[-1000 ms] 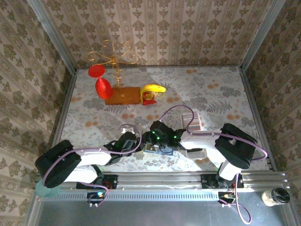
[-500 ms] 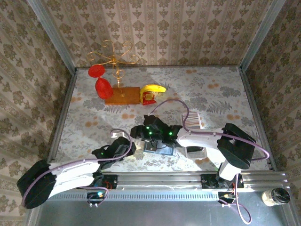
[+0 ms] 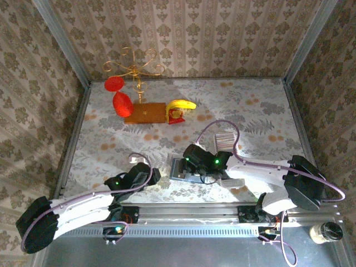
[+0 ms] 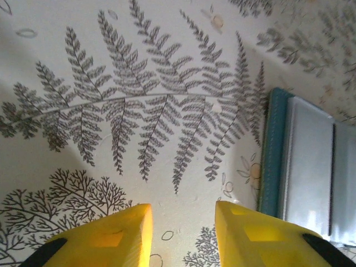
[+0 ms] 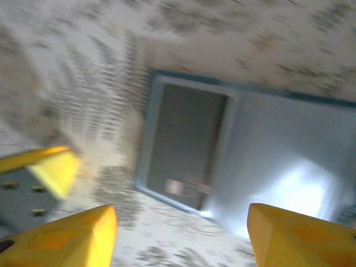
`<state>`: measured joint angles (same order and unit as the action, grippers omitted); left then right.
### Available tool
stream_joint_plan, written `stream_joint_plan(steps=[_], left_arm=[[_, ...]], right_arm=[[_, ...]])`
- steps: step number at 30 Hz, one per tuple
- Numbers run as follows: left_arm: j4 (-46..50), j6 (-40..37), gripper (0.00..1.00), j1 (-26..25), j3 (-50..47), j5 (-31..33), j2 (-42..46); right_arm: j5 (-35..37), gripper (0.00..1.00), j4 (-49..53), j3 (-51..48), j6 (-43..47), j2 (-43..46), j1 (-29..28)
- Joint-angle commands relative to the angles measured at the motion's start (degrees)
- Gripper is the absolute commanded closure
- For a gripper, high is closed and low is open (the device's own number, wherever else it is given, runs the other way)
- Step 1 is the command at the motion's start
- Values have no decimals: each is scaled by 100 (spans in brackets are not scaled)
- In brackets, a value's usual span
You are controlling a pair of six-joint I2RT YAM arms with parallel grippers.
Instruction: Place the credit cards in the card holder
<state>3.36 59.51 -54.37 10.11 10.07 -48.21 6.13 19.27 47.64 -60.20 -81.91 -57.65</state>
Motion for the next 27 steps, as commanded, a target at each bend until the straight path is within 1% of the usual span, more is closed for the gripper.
stream_joint_plan(steps=[1,3,8,14,22,27], left_arm=[[-336,-227,65,-33,257,-240,-278],[-465,-255,64,-39,314,-327,-471],[-783,-246,64,-64,390,-508,-927],[-1049,-326,64,-67,483,-652,-1261],[-1343,-387,69,-81,648,-863,-1758],[-1536,-378,70,-89,677,-940,-2001]], right_arm=[[237,35,343,-128,-55,-122,127],[154,35,224,-167,-64,-221,179],[248,35,255,-197,-37,-316,253],[165,35,133,-290,-20,-474,316],[60,36,-52,-290,-9,-682,342],[12,36,-94,-282,5,-799,351]])
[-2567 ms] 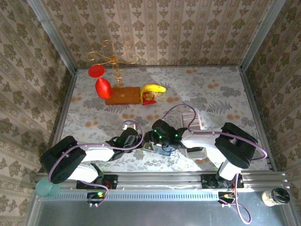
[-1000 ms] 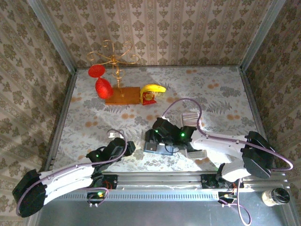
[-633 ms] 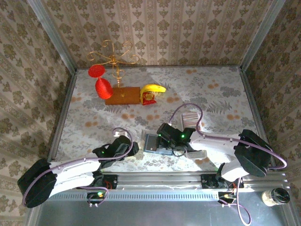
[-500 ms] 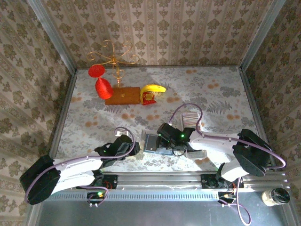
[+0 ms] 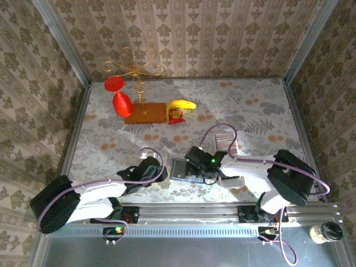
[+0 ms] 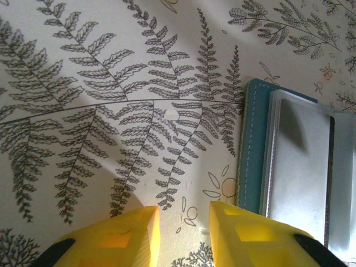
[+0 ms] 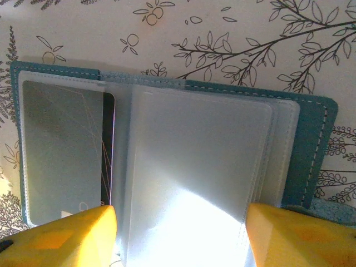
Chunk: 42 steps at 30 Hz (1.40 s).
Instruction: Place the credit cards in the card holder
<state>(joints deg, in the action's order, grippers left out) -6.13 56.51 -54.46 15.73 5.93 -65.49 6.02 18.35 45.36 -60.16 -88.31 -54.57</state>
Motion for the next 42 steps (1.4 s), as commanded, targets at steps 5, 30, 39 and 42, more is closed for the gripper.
stream_joint_plan(steps=[5,30,39,42], left_arm=[[-744,-61,72,-122,159,-585,-520],[-1000,9,78,-241,203,-664,-930],[-1002,107,81,-270,130,-556,-858],[-919,141,80,-273,56,-440,-685]], right_arm=[[-62,35,-62,-53,-23,-256,42],[-167,21,-480,104,18,367,-20],[-326,22,-780,244,26,319,-87],[-429,22,-1083,303,-12,272,-137]])
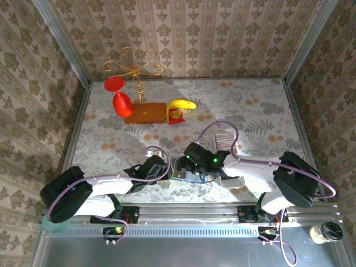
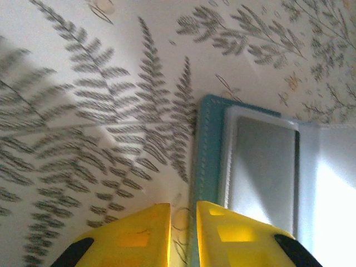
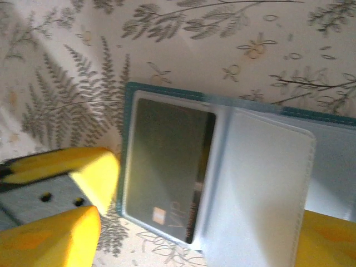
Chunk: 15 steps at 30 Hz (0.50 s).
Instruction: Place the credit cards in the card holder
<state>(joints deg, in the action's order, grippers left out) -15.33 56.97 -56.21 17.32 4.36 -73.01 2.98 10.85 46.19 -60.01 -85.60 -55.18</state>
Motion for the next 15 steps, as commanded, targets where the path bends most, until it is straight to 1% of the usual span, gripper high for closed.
stream_joint_plan(steps=[1,6,10,15], left_arm=[[67,95,81,-99,-115,-245,145],[576,198,81,-99,-226,90,619],[1330,222,82,-94,-291,484,1237],[1768,100,82,-92,-282,555,1840]], right_arm=[[-146,22,-430,255,-47,-39,-94],[-334,22,-880,406,-138,-433,-116],[-403,22,-1165,478,-211,-805,-117],[-404,22,-1127,536,-180,-1027,-74]])
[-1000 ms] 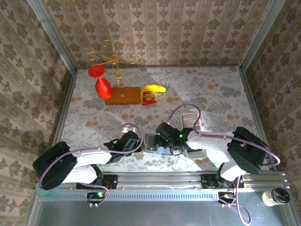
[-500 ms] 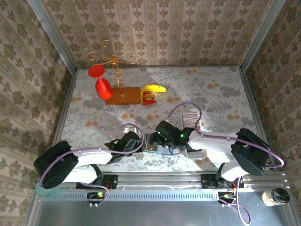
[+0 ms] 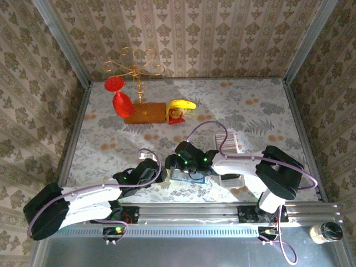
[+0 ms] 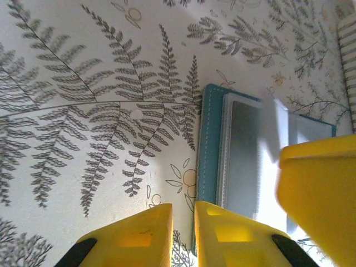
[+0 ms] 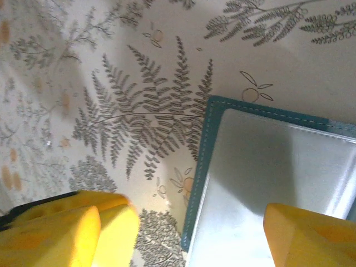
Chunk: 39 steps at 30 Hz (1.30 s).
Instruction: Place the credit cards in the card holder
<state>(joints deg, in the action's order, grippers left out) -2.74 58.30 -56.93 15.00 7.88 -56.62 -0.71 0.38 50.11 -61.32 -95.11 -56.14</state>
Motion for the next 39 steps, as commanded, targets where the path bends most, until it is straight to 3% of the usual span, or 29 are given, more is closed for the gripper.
stream_joint_plan(steps=[1,8,14,18,22,25,28,32,39], left_arm=[[516,-54,82,-21,-50,176,266],[236,-175,81,-5,92,-129,231],[18,-342,76,172,375,-417,-178],[-79,-683,70,417,613,-832,-572],[-155,-984,63,552,858,-1132,-990],[-66,-1183,60,574,1015,-1187,-1221],[61,-1317,57,581,1137,-1200,-1435],[213,-1449,54,578,1254,-1166,-1630],[507,-1629,53,558,1514,-1128,-1977]], right_arm=[[-51,22,-92,125,-52,-87,45],[20,22,-125,17,177,356,151],[314,22,963,-16,1575,1719,580],[282,23,1808,-96,3637,2964,1092],[-99,23,2515,-307,6977,4105,1192],[-283,20,3684,-265,9124,4527,1201],[21,17,4857,-256,10782,4517,1202],[677,19,5782,-458,11956,4287,1228],[1155,19,4741,-1372,12678,4469,1338]])
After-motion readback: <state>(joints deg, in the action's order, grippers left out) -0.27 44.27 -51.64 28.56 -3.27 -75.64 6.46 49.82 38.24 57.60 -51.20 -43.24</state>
